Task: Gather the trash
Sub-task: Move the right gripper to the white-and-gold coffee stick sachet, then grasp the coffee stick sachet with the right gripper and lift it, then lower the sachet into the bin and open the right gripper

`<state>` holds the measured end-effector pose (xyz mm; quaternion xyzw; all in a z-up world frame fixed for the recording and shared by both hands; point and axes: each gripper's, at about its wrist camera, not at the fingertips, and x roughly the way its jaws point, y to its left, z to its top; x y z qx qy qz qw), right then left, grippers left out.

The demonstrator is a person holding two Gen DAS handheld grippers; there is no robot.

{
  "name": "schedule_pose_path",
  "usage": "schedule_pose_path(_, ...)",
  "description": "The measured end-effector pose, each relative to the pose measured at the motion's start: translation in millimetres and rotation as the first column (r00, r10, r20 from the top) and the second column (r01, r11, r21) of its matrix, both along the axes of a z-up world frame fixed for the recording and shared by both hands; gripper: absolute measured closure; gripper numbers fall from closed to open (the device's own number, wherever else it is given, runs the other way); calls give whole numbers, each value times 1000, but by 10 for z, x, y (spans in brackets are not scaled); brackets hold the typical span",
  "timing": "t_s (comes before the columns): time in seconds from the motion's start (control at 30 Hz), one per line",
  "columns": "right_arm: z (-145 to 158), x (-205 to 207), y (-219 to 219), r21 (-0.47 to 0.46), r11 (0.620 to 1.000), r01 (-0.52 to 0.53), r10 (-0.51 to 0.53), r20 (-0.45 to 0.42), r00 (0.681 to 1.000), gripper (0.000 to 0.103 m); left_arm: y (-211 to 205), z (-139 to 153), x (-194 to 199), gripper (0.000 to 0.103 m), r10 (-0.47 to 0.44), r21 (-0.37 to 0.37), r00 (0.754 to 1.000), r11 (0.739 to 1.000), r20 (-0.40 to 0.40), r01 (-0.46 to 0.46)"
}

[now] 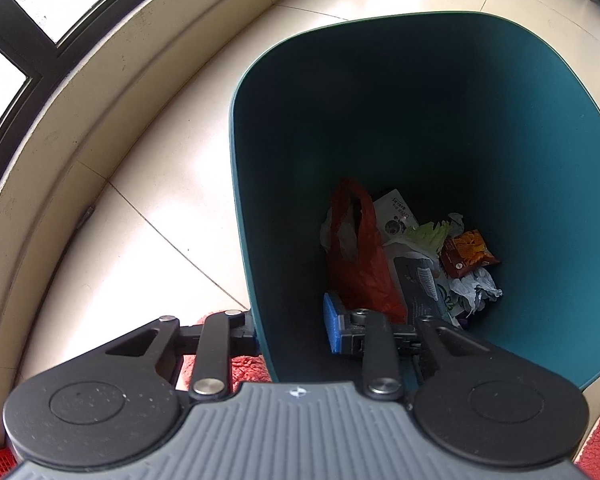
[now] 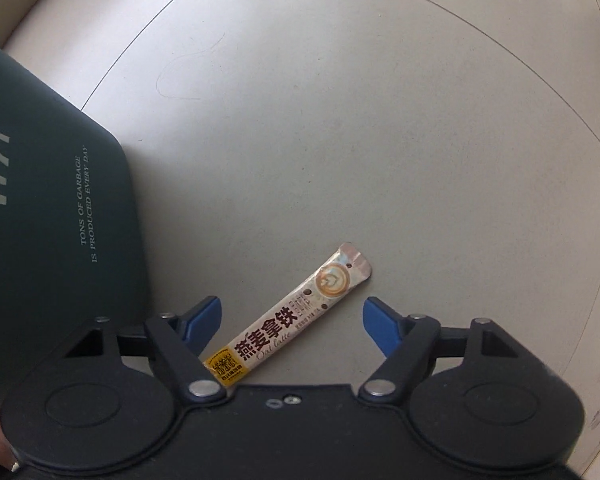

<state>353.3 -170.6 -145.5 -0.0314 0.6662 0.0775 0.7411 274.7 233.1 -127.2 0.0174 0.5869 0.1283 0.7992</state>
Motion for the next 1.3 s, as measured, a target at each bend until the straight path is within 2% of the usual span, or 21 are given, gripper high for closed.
schedule_pose_path(0.07,-106,7,10,-13,999,50,-50,-15,999,33,12,5,-5,77,1,-7,1000,1000,1,-1)
schedule_pose_path(0.2,-289,-2,38,-50,989,142,-144,-40,989,52,30,18,-3,77,2,-16,1000,1000,-2,-3)
schedule_pose_path(0.23,-318,-16,45,-63,985,158,-160,-40,986,54,24,17,-6,77,0,-14,1000,1000,-2,0)
schedule_pose_path(0.4,-392,-93,47,-54,984,172,-175,-55,983,69,31,16,-5,77,2,-20,1000,1000,-3,-2)
schedule_pose_path(0.57,-394,-143,-44,-38,981,188,-190,-58,980,77,37,15,-2,77,2,-20,1000,1000,-5,-2)
schedule_pose_path(0.73,-314,-210,-41,-29,992,122,-123,-51,991,79,55,12,8,77,8,-31,1000,999,-9,-8)
schedule_pose_path(0.87,-18,-256,-51,-16,1000,19,-19,-3,1000,79,59,13,7,77,5,-27,1000,1000,-10,-6)
schedule_pose_path(1.0,444,-220,-53,-8,997,-74,75,56,996,79,75,22,12,77,14,-39,1000,999,-11,-15)
schedule_pose_path(1.17,1199,-279,10,5,978,-208,205,145,968,79,62,23,15,77,8,-27,1000,1000,-11,-8)
schedule_pose_path(1.3,1791,-357,87,6,951,-309,301,202,932,79,44,12,19,77,9,-27,1000,1000,-15,-9)
